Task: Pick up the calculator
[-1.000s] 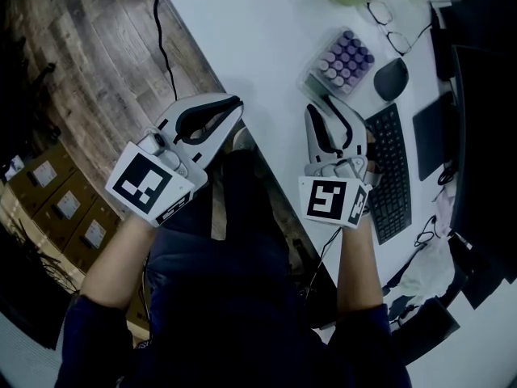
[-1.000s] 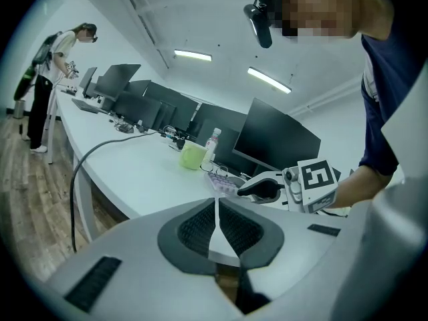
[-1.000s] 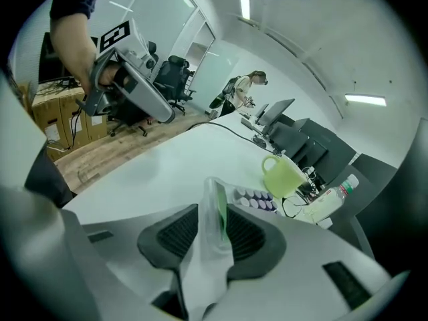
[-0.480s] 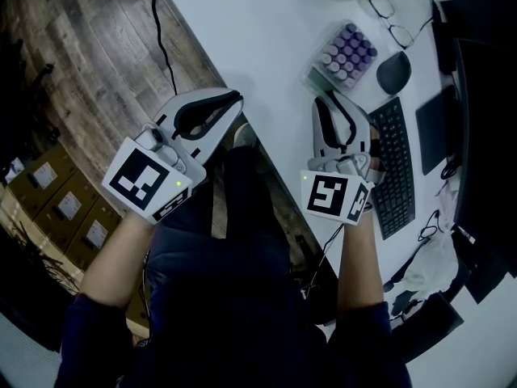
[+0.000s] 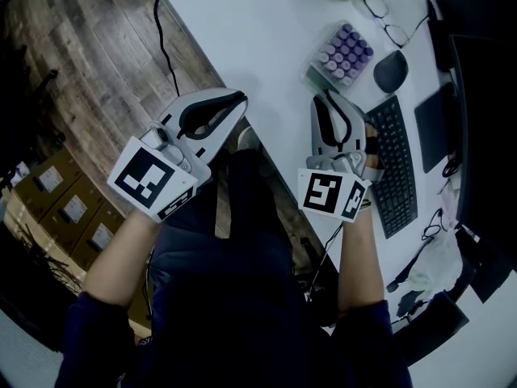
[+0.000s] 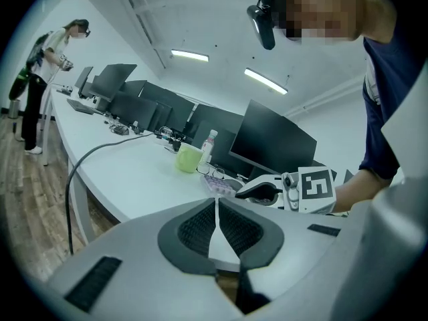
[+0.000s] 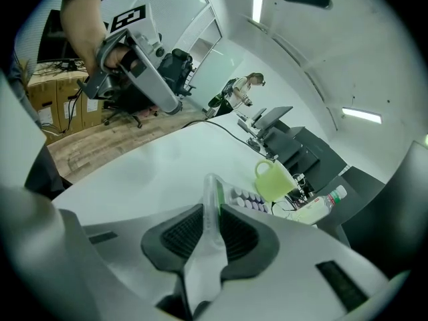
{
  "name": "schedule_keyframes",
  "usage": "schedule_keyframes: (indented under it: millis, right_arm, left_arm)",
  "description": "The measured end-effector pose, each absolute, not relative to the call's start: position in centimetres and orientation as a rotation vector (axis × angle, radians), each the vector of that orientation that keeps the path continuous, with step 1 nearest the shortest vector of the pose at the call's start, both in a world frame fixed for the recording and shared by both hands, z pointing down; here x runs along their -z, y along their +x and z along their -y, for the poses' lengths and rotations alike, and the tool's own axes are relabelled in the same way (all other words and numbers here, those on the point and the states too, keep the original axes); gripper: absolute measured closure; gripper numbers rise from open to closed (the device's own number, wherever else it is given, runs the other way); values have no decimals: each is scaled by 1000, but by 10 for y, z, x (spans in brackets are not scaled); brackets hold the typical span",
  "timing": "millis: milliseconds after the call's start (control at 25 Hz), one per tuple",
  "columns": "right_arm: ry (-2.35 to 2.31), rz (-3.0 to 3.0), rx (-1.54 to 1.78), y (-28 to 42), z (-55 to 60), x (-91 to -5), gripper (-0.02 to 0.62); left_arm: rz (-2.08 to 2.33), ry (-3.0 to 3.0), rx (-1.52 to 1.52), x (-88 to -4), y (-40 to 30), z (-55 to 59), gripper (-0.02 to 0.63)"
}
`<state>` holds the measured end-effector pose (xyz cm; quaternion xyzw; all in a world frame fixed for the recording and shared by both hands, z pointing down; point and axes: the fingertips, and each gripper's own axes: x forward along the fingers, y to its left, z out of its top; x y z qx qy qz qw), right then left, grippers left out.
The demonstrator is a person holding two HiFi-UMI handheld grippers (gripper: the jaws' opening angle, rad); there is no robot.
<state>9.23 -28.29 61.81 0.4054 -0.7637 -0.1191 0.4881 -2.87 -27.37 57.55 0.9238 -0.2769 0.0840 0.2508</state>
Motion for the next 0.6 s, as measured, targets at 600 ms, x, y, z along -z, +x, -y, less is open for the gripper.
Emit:
schedule_keyframes:
  millis: [600]
  right_arm:
    - [1066,1889,303,95,291,-574,520]
  left_arm:
    - [725,2604,-226,-530,-13,289,565]
